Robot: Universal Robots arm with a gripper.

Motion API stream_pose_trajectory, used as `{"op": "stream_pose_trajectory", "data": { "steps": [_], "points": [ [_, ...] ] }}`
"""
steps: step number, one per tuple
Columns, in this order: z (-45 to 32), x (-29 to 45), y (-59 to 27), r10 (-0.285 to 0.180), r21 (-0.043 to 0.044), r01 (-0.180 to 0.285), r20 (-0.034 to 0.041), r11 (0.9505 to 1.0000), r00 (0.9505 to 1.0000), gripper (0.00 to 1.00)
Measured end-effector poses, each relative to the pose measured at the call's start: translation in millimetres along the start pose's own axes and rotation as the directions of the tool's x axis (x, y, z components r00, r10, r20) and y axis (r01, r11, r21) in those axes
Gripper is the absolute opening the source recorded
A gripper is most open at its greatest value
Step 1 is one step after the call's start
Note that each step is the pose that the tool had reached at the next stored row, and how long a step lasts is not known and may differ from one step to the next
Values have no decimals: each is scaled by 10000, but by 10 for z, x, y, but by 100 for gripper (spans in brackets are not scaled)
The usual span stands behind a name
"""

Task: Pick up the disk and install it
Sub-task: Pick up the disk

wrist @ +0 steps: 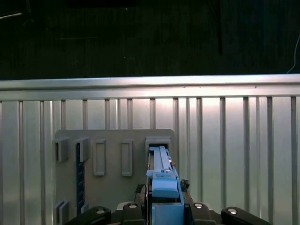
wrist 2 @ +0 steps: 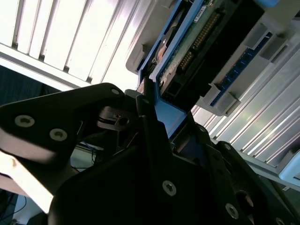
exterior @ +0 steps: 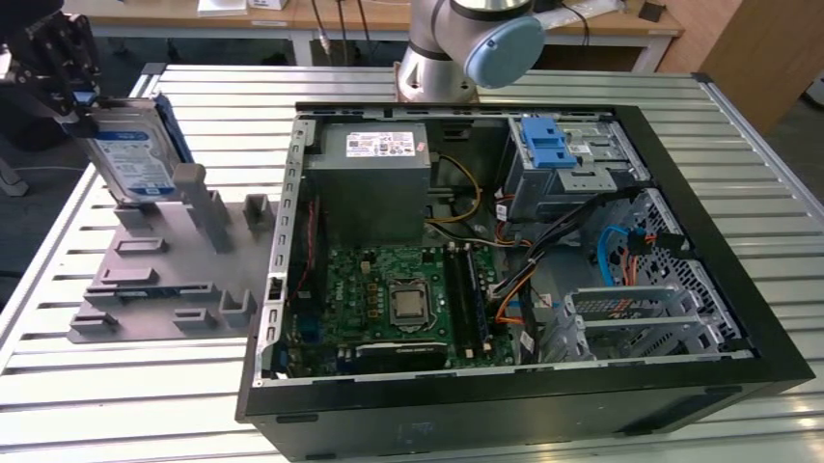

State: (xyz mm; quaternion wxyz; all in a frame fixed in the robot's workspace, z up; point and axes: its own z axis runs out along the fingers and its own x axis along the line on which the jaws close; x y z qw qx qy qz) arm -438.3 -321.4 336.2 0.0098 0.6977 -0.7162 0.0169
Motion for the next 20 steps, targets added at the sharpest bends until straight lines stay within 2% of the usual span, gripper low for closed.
{"op": "stream_pose_trajectory", "data": {
  "steps": [10, 20],
  "points": [
    [-126, 5, 0, 0, 1, 0, 0, 10000, 10000, 36],
    [-219, 8, 1, 0, 2, 0, 0, 10000, 10000, 36]
  ]
}}
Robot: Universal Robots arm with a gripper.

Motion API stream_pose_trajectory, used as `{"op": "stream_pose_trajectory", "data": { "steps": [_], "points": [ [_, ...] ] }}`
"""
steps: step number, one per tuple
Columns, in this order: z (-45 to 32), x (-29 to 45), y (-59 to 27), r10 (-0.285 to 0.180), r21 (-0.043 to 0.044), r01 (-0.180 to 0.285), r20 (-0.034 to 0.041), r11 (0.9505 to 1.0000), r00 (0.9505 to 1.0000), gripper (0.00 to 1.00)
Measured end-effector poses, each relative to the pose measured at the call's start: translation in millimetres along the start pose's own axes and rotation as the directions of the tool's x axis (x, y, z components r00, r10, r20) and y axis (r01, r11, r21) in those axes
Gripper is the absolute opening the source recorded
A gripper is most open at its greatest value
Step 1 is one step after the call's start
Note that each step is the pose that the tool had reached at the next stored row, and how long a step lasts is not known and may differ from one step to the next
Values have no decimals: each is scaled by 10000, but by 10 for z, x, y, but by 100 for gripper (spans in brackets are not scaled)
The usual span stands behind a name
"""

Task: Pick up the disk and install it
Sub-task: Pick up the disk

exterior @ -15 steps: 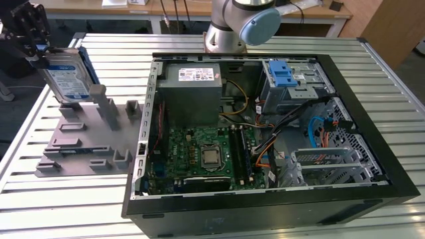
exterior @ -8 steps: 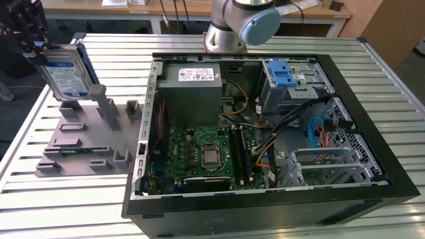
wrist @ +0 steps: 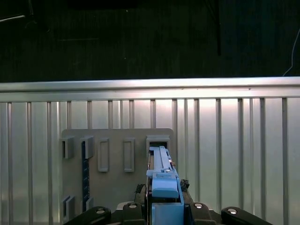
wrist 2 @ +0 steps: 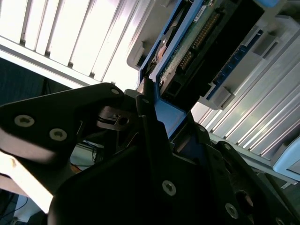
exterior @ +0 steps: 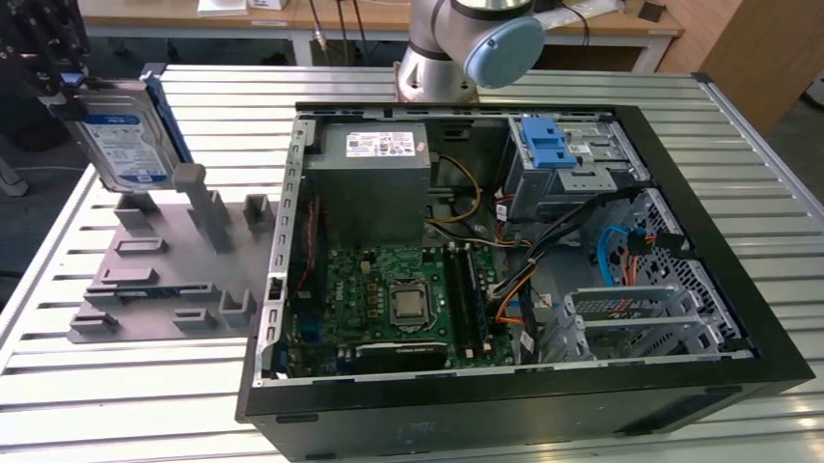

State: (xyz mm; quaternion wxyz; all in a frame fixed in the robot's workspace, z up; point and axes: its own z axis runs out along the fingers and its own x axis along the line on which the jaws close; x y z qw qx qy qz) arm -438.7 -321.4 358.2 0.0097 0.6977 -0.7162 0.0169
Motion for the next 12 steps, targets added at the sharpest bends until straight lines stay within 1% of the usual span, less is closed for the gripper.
{"op": "stream_pose_trajectory", "data": {
  "steps": [12],
  "points": [
    [-111, 4, 3, 0, 4, 0, 0, 10000, 10000, 36]
  ]
}}
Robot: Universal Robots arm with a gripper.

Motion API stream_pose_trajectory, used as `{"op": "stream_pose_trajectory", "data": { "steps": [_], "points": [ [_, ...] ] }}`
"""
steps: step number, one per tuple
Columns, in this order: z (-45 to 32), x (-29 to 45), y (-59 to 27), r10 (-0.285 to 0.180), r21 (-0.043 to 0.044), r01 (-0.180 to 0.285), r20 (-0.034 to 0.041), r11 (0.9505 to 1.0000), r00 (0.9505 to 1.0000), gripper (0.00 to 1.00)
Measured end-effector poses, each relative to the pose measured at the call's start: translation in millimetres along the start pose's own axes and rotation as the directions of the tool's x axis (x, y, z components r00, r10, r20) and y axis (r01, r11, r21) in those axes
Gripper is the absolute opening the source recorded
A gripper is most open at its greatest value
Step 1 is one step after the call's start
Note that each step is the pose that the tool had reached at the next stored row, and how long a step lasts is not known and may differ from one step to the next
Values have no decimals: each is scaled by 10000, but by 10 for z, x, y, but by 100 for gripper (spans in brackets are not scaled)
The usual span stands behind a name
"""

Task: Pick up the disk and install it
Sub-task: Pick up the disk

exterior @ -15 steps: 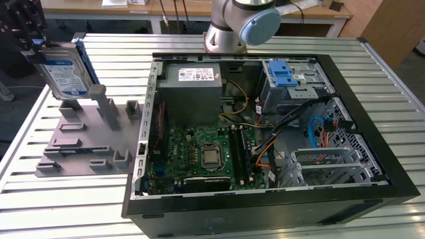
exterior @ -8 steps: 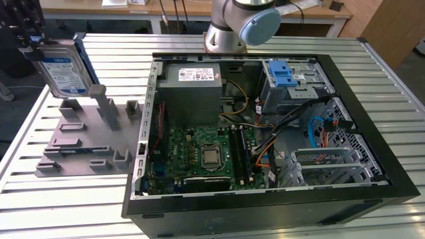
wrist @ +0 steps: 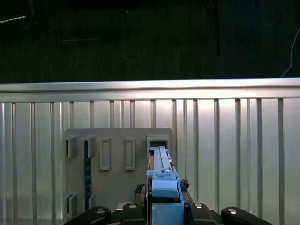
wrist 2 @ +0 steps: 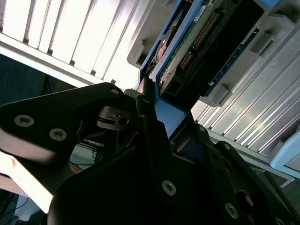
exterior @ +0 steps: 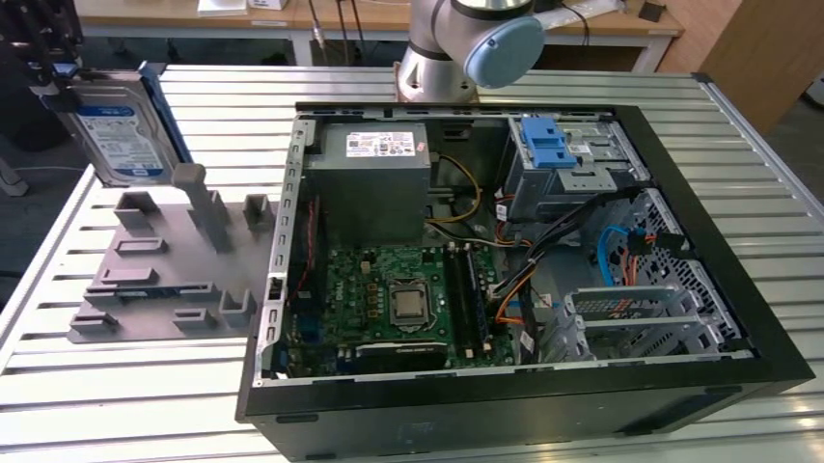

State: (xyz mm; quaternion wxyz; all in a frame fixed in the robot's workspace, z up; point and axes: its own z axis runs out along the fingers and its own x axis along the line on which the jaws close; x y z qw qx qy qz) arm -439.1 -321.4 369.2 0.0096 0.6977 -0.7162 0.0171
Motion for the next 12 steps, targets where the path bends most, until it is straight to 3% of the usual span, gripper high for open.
{"op": "stream_pose_trajectory", "data": {
  "steps": [6, 12],
  "points": [
    [-60, 2, 11, 2, 12, -2, 6, 10000, 10000, 36],
    [-72, 3, 38, 3, 55, -4, 83, 10000, 10000, 36]
  ]
}}
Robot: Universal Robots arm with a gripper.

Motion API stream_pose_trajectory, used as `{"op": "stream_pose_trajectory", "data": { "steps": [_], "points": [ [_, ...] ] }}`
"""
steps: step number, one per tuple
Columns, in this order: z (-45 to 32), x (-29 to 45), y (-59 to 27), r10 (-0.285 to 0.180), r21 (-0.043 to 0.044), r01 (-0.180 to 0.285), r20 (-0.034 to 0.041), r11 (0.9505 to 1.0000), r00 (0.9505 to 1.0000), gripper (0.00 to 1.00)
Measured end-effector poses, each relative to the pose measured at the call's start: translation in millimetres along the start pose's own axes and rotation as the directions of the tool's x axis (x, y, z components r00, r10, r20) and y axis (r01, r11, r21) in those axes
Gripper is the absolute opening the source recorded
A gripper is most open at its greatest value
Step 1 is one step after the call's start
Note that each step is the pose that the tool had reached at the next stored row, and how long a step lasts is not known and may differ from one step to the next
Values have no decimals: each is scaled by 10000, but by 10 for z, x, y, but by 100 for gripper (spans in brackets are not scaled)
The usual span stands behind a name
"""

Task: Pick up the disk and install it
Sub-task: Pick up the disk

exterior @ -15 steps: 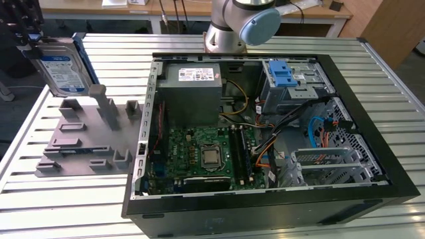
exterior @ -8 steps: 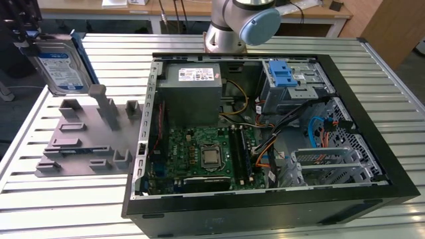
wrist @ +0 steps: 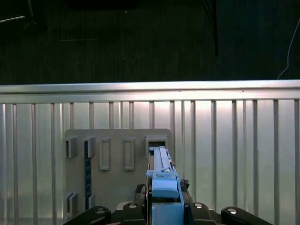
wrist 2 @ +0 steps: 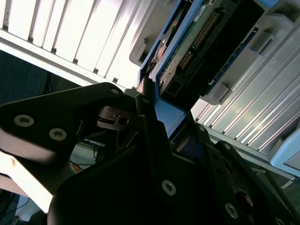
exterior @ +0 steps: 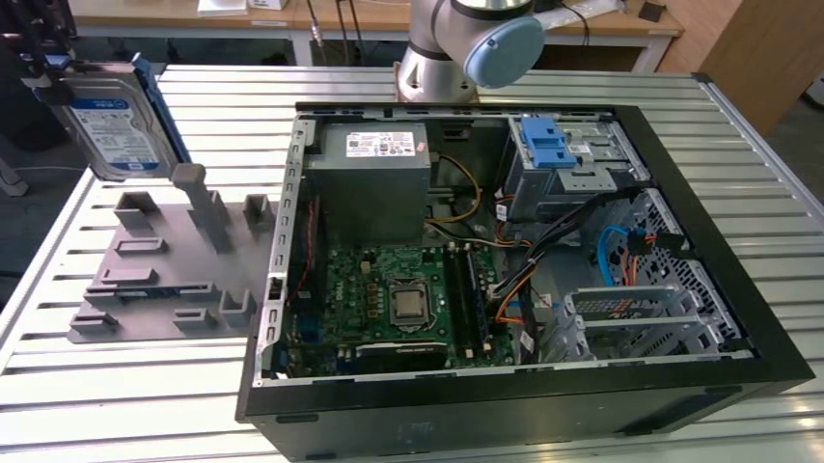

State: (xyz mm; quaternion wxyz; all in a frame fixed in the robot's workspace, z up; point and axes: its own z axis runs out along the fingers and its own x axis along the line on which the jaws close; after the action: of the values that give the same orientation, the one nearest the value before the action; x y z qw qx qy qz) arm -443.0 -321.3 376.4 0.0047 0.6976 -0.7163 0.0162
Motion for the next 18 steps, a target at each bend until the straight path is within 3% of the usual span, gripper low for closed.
{"op": "stream_pose_trajectory", "data": {
  "steps": [7, 18],
  "points": [
    [-9, 1, 7, 2, 97, -2, 6, 10000, 10000, 36],
    [-156, 5, 5, 3, 101, -3, 6, 9999, 10000, 36]
  ]
}}
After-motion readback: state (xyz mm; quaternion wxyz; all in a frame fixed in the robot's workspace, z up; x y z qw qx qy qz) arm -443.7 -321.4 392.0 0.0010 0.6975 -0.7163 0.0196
